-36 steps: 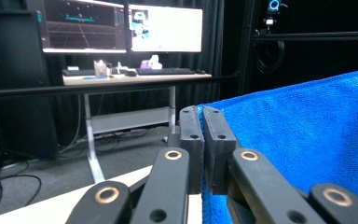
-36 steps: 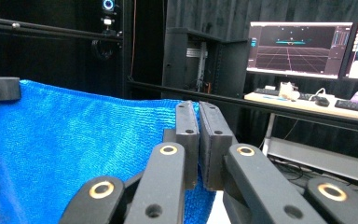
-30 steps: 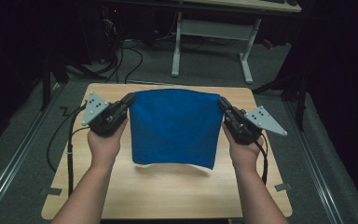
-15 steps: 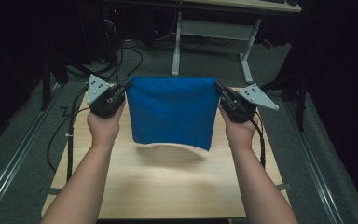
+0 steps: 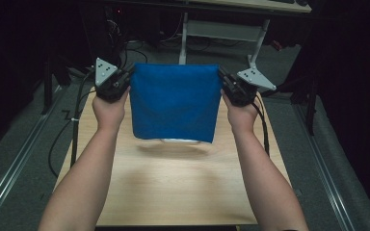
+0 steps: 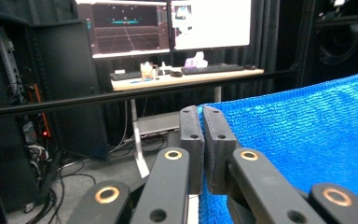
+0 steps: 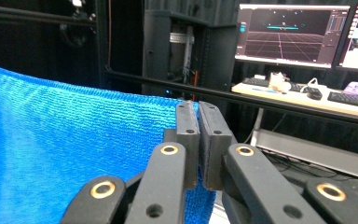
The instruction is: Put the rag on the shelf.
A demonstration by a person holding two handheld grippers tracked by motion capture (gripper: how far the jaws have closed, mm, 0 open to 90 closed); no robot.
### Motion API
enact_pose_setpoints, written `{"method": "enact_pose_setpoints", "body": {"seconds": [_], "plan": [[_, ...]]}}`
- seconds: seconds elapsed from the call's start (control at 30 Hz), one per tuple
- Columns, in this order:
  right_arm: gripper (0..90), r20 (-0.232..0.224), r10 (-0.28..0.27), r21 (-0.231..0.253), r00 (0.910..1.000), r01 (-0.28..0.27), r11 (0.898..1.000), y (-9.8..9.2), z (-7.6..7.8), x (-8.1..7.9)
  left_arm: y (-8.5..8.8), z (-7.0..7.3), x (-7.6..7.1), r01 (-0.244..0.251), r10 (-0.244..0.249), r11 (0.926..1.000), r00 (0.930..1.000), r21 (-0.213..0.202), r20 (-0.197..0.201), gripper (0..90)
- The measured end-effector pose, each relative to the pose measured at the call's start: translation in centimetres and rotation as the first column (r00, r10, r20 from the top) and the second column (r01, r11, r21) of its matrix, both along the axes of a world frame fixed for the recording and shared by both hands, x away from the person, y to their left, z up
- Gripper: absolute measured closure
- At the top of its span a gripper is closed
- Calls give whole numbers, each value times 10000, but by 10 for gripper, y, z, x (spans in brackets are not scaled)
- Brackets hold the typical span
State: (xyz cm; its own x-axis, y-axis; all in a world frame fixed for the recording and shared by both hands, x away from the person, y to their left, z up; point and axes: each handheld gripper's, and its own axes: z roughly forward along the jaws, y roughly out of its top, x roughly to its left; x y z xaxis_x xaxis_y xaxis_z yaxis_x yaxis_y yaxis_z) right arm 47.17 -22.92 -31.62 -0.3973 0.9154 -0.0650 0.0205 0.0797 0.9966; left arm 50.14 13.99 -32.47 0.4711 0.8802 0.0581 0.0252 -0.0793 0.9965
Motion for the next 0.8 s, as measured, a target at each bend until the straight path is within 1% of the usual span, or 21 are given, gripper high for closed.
{"method": "enact_pose_setpoints", "body": {"seconds": [0.03,0.1,0.13,0.2,0.3,0.37,0.4,0.47,0.5,0.53,0.6,0.63,0.67,0.7,0.73,0.77,0.8], "plan": [[886,-32,-28,-15,10000,28,10000,-1,0,5,-1,0,5,-32,33,9999,10000,107,-88,877],[886,-140,-96,-100,9999,95,9999,-1,1,14,-3,-2,13,-68,71,9997,9999,228,-140,877],[887,-235,-131,-212,9996,126,9997,-2,2,20,-4,-2,16,-76,79,9997,9998,221,-166,877],[886,-322,-181,-323,9993,171,9993,-2,1,29,-6,-5,24,-130,140,9995,9992,272,-377,877],[886,-573,-312,-523,9979,282,9982,-2,-2,41,-10,-13,38,-185,226,9980,9974,606,-687,877],[886,-708,-392,-647,9967,346,9973,-2,-5,47,-11,-18,44,-189,242,9978,9962,637,-838,876],[886,-769,-417,-705,9962,363,9969,-2,-7,49,-12,-23,48,-170,235,9978,9946,643,-1014,876],[886,-973,-461,-862,9942,378,9956,-3,-14,55,-14,-31,53,-78,185,9968,9908,791,-1343,876],[886,-1043,-464,-914,9935,369,9951,-4,-17,57,-15,-39,56,20,122,9962,9865,871,-1631,876],[886,-1242,-546,-949,9908,429,9946,-4,-23,59,-16,-45,58,91,58,9966,9839,824,-1785,876],[886,-1502,-583,-999,9869,435,9940,-6,-34,62,-17,-60,59,248,-82,9970,9759,732,-2180,876],[886,-1621,-585,-1029,9850,421,9938,-7,-40,63,-18,-68,59,323,-146,9968,9721,724,-2339,876],[886,-1746,-584,-1068,9829,400,9935,-8,-46,64,-18,-74,58,371,-179,9965,9700,750,-2423,876],[886,-1876,-570,-1051,9806,376,9937,-9,-51,65,-17,-83,57,471,-250,9958,9648,787,-2618,876],[886,-2021,-553,-1127,9778,329,9931,-10,-59,65,-17,-90,56,535,-297,9954,9614,800,-2736,876],[886,-2176,-501,-1122,9748,260,9933,-10,-65,64,-17,-96,55,651,-350,9939,9519,894,-3043,876],[886,-2266,-503,-1125,9727,252,9933,-10,-71,63,-17,-101,54,700,-380,9933,9489,916,-3131,876]]}}
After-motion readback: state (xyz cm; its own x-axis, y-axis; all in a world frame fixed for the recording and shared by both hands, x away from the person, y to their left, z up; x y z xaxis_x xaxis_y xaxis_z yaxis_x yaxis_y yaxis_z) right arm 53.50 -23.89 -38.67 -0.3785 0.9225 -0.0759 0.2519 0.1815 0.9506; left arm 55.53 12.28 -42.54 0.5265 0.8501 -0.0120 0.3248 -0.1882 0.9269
